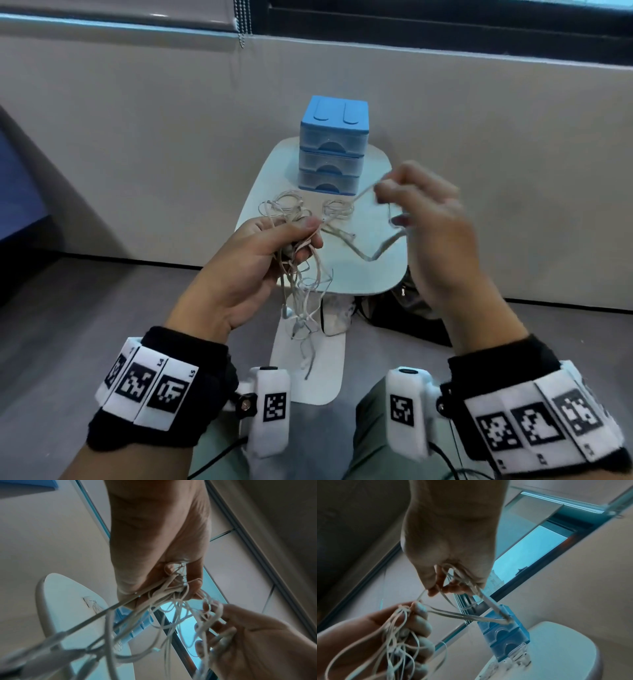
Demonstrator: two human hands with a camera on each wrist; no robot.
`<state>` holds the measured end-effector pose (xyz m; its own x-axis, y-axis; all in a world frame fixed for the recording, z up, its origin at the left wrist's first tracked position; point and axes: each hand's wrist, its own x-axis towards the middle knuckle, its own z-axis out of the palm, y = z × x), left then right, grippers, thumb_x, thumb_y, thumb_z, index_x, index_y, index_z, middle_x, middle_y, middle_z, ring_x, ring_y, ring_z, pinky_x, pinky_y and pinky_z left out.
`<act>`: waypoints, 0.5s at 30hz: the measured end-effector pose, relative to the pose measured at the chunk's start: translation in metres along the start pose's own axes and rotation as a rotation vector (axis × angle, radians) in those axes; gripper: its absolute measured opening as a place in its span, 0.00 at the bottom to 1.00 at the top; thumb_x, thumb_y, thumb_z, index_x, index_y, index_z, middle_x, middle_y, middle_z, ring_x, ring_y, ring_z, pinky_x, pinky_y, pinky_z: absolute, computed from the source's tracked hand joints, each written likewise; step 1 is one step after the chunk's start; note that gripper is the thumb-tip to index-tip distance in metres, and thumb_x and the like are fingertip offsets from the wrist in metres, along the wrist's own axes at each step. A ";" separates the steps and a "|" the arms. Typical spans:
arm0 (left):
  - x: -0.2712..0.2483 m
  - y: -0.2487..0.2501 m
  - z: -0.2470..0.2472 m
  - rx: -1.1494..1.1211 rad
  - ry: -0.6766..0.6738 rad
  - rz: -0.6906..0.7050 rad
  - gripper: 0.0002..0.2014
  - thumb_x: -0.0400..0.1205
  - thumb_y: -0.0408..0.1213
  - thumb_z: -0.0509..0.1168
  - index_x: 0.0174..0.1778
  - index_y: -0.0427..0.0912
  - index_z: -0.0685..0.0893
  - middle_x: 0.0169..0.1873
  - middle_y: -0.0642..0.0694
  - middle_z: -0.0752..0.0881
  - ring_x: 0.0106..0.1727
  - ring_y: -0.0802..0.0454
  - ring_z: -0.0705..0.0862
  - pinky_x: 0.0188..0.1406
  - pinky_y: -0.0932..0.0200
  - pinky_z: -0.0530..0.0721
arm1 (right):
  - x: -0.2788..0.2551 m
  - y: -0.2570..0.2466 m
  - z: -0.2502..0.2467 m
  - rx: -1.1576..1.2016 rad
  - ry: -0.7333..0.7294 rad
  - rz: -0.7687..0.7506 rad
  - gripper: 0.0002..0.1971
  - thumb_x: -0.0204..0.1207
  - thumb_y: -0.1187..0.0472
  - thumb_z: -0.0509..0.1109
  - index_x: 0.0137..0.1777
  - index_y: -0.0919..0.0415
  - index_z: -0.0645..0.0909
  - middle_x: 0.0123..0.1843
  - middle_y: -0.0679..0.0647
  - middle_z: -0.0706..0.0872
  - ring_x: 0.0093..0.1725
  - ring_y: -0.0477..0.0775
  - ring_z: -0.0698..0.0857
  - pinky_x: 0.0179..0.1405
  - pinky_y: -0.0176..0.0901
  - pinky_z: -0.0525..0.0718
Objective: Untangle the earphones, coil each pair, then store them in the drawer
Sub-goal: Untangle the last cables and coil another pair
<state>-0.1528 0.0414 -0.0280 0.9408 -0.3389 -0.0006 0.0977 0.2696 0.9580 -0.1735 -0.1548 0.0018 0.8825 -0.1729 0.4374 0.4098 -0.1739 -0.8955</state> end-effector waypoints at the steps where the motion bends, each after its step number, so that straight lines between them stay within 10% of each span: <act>1: -0.002 0.001 -0.001 -0.006 -0.007 0.012 0.07 0.73 0.41 0.77 0.33 0.44 0.90 0.32 0.49 0.86 0.27 0.61 0.77 0.30 0.71 0.76 | 0.004 -0.003 -0.004 0.144 0.117 0.068 0.12 0.76 0.64 0.68 0.30 0.53 0.81 0.40 0.50 0.86 0.42 0.44 0.82 0.46 0.41 0.73; 5: -0.006 0.005 -0.005 -0.024 -0.016 0.034 0.05 0.74 0.38 0.78 0.33 0.43 0.92 0.32 0.48 0.87 0.27 0.61 0.78 0.30 0.72 0.78 | 0.010 -0.019 -0.022 0.795 0.402 0.224 0.19 0.81 0.65 0.59 0.27 0.55 0.74 0.31 0.52 0.86 0.53 0.59 0.91 0.55 0.46 0.80; 8: -0.007 0.004 -0.006 -0.026 -0.004 0.013 0.06 0.74 0.38 0.77 0.32 0.43 0.92 0.32 0.49 0.87 0.26 0.62 0.77 0.29 0.72 0.77 | 0.006 -0.030 -0.027 1.037 0.292 0.243 0.16 0.83 0.64 0.55 0.31 0.58 0.69 0.29 0.54 0.78 0.34 0.54 0.85 0.45 0.42 0.90; 11: -0.009 0.005 -0.002 -0.034 0.032 0.012 0.05 0.72 0.39 0.76 0.33 0.43 0.90 0.31 0.49 0.87 0.24 0.62 0.76 0.28 0.71 0.75 | -0.001 -0.032 -0.023 0.755 0.092 0.299 0.13 0.83 0.57 0.58 0.35 0.54 0.69 0.26 0.50 0.65 0.19 0.45 0.58 0.16 0.33 0.64; 15: -0.004 0.010 0.004 -0.046 0.064 0.013 0.06 0.72 0.39 0.73 0.39 0.41 0.86 0.30 0.50 0.87 0.25 0.62 0.77 0.27 0.69 0.74 | -0.011 -0.022 -0.006 0.212 -0.184 0.167 0.13 0.79 0.52 0.71 0.45 0.63 0.79 0.25 0.51 0.63 0.23 0.48 0.57 0.19 0.32 0.55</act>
<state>-0.1570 0.0416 -0.0168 0.9607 -0.2775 -0.0083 0.0992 0.3153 0.9438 -0.1938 -0.1544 0.0174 0.9605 -0.0008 0.2781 0.2778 0.0513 -0.9593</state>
